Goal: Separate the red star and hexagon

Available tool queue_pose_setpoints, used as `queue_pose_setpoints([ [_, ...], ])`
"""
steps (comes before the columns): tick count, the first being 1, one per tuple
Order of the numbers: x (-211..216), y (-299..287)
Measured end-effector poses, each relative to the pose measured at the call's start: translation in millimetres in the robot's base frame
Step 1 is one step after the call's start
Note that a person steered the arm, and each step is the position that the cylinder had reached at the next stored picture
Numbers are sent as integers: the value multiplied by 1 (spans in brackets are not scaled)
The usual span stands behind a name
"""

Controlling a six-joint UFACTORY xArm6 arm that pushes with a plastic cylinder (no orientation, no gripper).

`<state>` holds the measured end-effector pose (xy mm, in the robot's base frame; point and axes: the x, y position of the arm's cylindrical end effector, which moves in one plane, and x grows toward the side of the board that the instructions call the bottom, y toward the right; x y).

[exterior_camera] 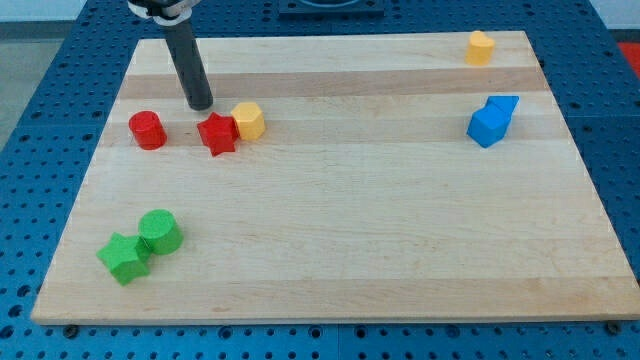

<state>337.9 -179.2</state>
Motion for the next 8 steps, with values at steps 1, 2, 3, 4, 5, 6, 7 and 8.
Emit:
queue_pose_setpoints([
  [1, 18, 0],
  [2, 33, 2],
  [3, 49, 15],
  [4, 62, 24],
  [5, 59, 24],
  [6, 51, 28],
  [7, 40, 47],
  [8, 29, 78],
])
